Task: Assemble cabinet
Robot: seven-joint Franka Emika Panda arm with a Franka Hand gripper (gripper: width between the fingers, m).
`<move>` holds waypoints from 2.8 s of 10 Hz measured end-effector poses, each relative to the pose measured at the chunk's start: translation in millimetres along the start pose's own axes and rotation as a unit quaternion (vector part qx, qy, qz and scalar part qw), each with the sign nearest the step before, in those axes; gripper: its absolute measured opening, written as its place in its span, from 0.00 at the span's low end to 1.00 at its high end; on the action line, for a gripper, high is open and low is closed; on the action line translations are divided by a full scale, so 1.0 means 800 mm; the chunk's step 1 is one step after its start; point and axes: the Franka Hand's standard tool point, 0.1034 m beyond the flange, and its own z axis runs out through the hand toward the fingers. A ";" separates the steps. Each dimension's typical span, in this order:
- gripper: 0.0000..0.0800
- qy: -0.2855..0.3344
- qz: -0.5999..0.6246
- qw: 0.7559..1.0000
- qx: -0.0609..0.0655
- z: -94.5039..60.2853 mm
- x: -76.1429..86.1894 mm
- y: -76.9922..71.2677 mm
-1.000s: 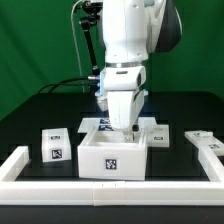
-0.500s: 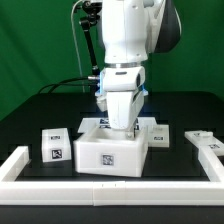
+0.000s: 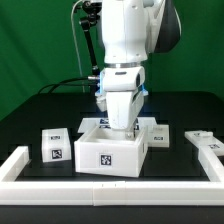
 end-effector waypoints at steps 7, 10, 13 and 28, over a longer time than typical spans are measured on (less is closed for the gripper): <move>0.04 -0.005 -0.074 0.997 0.003 0.002 0.040 0.037; 0.04 -0.005 -0.073 0.997 0.003 0.002 0.039 0.038; 0.04 0.000 -0.089 0.996 0.004 0.004 0.067 0.042; 0.93 -0.001 -0.110 0.994 0.017 0.008 0.134 0.067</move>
Offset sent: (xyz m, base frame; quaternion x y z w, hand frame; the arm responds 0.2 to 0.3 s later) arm 0.0396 0.0312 -0.0090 0.0318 -0.0284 -0.1516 0.9875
